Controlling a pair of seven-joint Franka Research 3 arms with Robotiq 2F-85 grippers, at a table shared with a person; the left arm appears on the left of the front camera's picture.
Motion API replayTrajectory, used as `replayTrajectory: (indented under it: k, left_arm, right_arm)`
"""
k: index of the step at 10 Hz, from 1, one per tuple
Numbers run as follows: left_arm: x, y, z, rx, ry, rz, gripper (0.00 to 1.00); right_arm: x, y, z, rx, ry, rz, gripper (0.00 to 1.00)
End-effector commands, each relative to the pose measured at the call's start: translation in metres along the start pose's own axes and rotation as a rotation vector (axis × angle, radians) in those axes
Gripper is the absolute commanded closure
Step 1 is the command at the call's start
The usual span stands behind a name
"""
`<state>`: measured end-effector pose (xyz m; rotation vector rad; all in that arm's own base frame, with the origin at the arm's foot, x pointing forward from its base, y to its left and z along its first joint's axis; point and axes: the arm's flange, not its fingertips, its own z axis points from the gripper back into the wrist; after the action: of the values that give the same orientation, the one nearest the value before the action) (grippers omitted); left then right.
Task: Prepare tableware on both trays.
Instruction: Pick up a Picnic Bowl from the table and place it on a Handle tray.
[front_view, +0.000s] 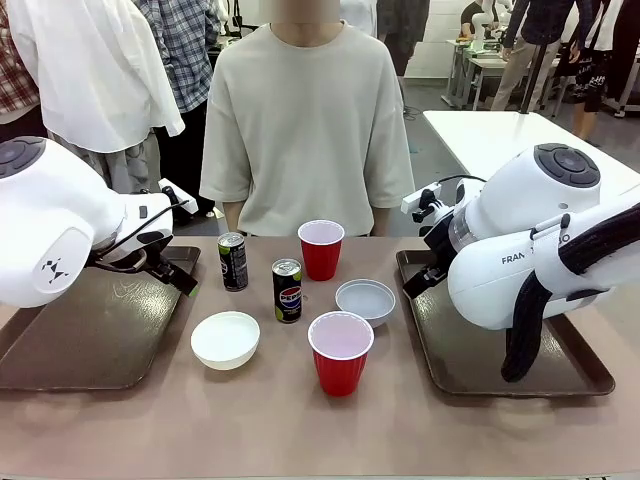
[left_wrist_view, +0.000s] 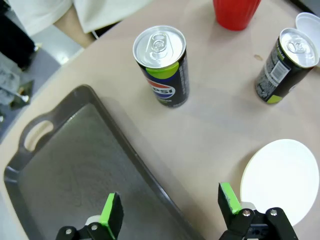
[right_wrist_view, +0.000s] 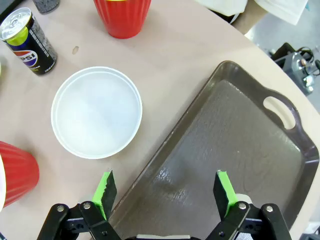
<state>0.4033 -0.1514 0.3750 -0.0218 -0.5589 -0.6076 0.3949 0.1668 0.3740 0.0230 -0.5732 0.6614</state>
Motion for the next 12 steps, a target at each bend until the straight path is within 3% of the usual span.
replayTrajectory:
  k: [1, 5, 6, 7, 9, 12]
  left_arm:
    - [0.001, 0.0, 0.001, 0.001, -0.002, 0.0, 0.0]
    - [0.001, 0.0, 0.001, 0.001, -0.002, 0.0, 0.0]
    - [0.0, 0.0, 0.0, 0.0, 0.0, 0.0, 0.0]
    - [-0.014, -0.016, 0.033, 0.017, -0.014, -0.073, 0.0]
    - [-0.046, -0.028, 0.095, 0.03, 0.022, -0.091, 0.0]
    - [-0.085, -0.043, 0.139, 0.019, 0.101, -0.133, 0.0]
  right_arm:
    - [0.0, 0.0, 0.0, 0.0, 0.0, 0.0, 0.0]
    - [0.0, 0.0, 0.0, 0.0, 0.0, 0.0, 0.0]
    - [-0.003, 0.007, 0.017, 0.002, 0.011, 0.015, 0.0]
    - [-0.003, 0.03, 0.05, -0.048, 0.024, 0.024, 0.0]
    - [-0.017, 0.079, 0.125, -0.129, 0.058, 0.017, 0.0]
    - [-0.065, 0.113, 0.171, -0.207, 0.139, -0.068, 0.0]
